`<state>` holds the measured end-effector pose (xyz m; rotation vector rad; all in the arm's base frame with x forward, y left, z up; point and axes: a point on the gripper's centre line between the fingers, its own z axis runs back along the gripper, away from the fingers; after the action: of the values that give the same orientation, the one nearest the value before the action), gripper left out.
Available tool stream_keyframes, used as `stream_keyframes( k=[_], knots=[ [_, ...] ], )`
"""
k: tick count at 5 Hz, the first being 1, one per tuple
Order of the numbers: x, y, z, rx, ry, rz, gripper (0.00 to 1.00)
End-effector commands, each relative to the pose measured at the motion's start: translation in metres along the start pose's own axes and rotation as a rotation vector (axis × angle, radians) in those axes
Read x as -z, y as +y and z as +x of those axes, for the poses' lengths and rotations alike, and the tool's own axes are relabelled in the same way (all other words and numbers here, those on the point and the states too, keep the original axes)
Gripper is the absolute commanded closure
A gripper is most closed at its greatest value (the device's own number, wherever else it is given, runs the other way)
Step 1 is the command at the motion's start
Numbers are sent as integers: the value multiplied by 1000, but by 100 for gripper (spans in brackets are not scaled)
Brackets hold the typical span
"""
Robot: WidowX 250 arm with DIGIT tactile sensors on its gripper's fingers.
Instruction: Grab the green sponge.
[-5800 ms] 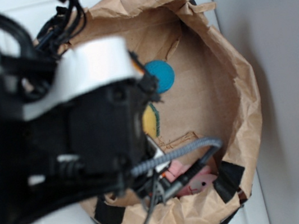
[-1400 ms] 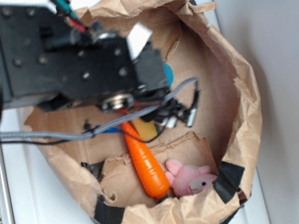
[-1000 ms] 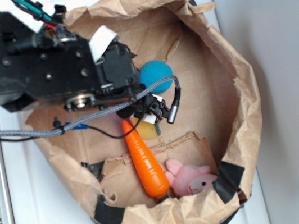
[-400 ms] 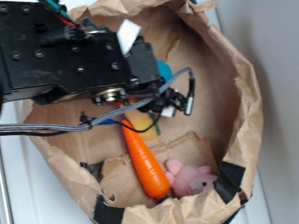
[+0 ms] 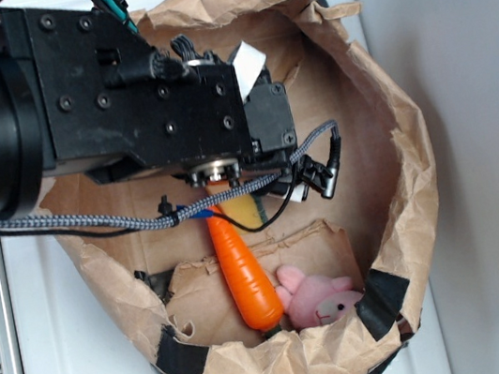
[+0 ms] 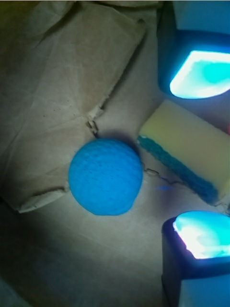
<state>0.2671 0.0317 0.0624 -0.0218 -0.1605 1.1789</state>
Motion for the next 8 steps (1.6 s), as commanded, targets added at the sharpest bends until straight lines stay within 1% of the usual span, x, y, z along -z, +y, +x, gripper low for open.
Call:
stream_keyframes(
  k=[1,2,3,4,5,6,7,8],
  knots=[
    [-7,9,5,32,-52,-66,0],
    [-5,14,5,46,-59,-68,0],
    [-3,9,3,38,-64,-59,0],
    [4,0,0,24,-85,-41,0],
    [14,-5,-6,24,-121,-27,0],
    [28,-4,-13,42,-172,-26,0],
    [37,-2,-17,46,-208,-33,49],
    [34,-4,-15,27,-200,-31,100]
  ],
)
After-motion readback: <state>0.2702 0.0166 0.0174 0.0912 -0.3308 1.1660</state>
